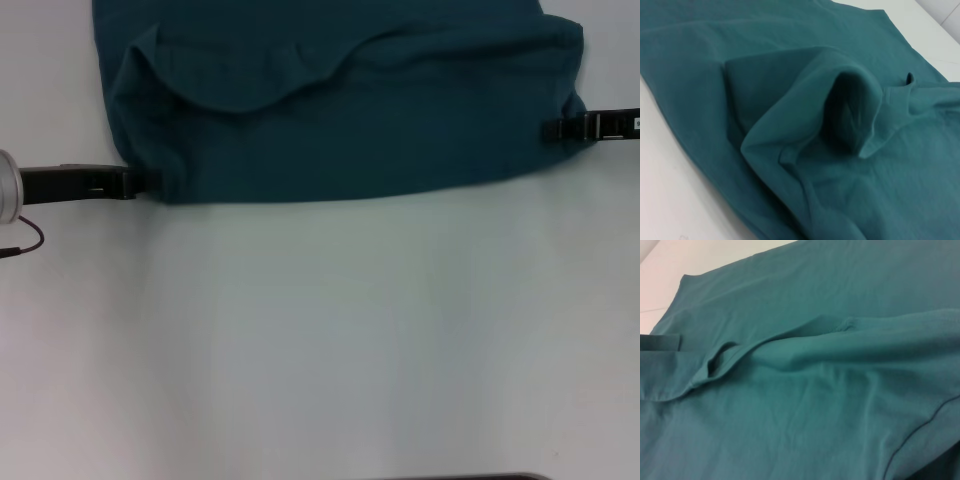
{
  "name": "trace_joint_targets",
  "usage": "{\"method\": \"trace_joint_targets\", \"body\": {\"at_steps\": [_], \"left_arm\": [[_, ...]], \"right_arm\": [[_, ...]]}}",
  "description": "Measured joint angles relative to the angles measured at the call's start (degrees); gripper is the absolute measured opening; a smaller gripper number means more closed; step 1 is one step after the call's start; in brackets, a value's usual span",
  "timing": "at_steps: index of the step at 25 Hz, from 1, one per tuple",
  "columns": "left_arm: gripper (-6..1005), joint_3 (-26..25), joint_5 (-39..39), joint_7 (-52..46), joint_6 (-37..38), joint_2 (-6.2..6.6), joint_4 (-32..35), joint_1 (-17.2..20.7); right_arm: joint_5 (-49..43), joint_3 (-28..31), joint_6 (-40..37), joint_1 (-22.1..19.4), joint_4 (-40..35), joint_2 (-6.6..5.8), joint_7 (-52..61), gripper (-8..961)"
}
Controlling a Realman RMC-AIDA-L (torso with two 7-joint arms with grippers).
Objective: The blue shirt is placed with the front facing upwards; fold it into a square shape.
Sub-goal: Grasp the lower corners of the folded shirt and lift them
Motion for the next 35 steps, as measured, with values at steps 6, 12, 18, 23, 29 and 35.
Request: {"method": "trace_joint_targets", "body": {"at_steps": [6,12,18,23,29,35], "left_arm": [[36,0.0,0.03,-0.03,-0.47,0.15,0.0,0.01],[3,-0.02,0.1,-0.43,-0.32,0.6,-0.72,0.3],[3,-0.2,0.24,-1.53,6.52,1.25,-5.87,2.37],[3,-0.01,0.27,-2.31,12.12,1.9,-8.86,3.93],[3,-0.02,0.27,-2.12,16.5,2.16,-10.79,6.84],[3,-0.4,0.27,-1.42,22.28,2.19,-14.05,10.24]], "right_arm": [[0.0,0.22,-0.02,-0.09,0.0,0.0,-0.16,47],[0.1,0.37,-0.15,-0.68,-0.07,-0.12,-0.22,47],[1.97,0.43,-4.84,-3.14,-1.97,-0.48,-1.01,47],[3.65,0.34,-10.19,-6.04,-5.72,-0.19,-1.81,47],[3.4,0.16,-16.59,-9.17,-6.13,-0.58,-3.42,46],[3.38,0.41,-21.39,-12.6,-6.26,-0.7,-6.02,46]]}}
